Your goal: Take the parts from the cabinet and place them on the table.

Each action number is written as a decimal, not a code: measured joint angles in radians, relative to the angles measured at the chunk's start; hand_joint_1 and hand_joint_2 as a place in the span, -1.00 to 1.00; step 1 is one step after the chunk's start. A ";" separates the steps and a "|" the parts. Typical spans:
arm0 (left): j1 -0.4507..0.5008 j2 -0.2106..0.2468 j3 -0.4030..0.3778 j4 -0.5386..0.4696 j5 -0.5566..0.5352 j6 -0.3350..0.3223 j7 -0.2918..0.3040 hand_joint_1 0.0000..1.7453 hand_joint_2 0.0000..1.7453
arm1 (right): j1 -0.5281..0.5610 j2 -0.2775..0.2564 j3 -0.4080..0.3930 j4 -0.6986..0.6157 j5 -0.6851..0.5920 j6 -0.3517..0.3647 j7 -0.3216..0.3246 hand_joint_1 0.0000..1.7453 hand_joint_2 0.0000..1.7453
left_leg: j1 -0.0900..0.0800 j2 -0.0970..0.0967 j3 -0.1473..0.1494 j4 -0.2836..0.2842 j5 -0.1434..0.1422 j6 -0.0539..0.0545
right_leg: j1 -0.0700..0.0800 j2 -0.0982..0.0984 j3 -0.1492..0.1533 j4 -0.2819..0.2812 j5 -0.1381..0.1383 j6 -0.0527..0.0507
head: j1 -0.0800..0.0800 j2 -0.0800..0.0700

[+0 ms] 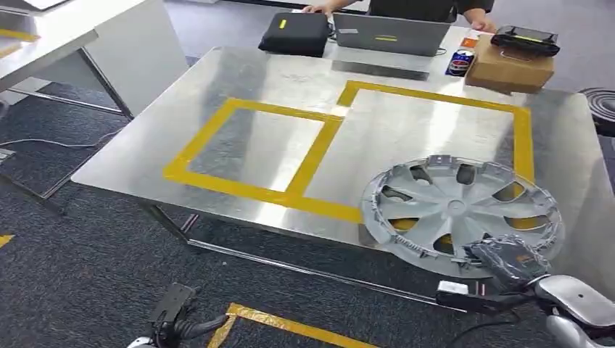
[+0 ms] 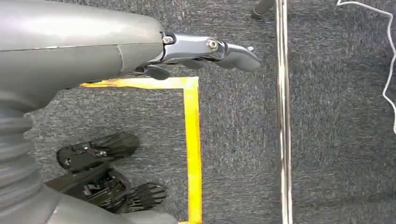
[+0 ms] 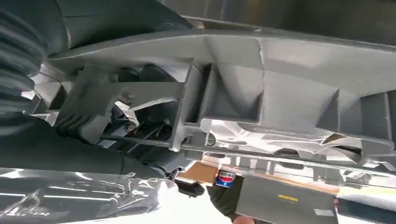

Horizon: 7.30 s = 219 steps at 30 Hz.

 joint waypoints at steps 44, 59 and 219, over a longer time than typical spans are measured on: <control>0.007 0.008 -0.003 0.000 0.019 0.027 -0.003 -1.00 -1.00 | 0.082 -0.031 -0.072 -0.018 -0.022 -0.039 0.029 -1.00 1.00 | 0.000 0.000 -0.002 0.000 0.000 0.000 | 0.000 -0.001 -0.001 0.000 0.000 0.000 | 0.000 0.000; 0.033 0.011 0.035 0.000 0.090 0.056 -0.047 -1.00 -1.00 | 0.245 0.073 -0.024 -0.388 -0.074 -0.366 -0.109 -1.00 1.00 | 0.002 -0.001 -0.003 0.000 -0.002 -0.002 | 0.002 -0.003 -0.001 0.000 -0.004 -0.003 | 0.000 0.000; -0.142 0.023 0.221 0.004 0.190 0.282 0.399 -1.00 -1.00 | 0.117 0.664 0.024 0.097 -0.566 -0.201 -0.442 -1.00 -1.00 | 0.002 -0.025 -0.108 0.160 0.001 -0.033 | 0.035 -0.074 0.016 0.026 -0.035 -0.077 | -0.046 0.000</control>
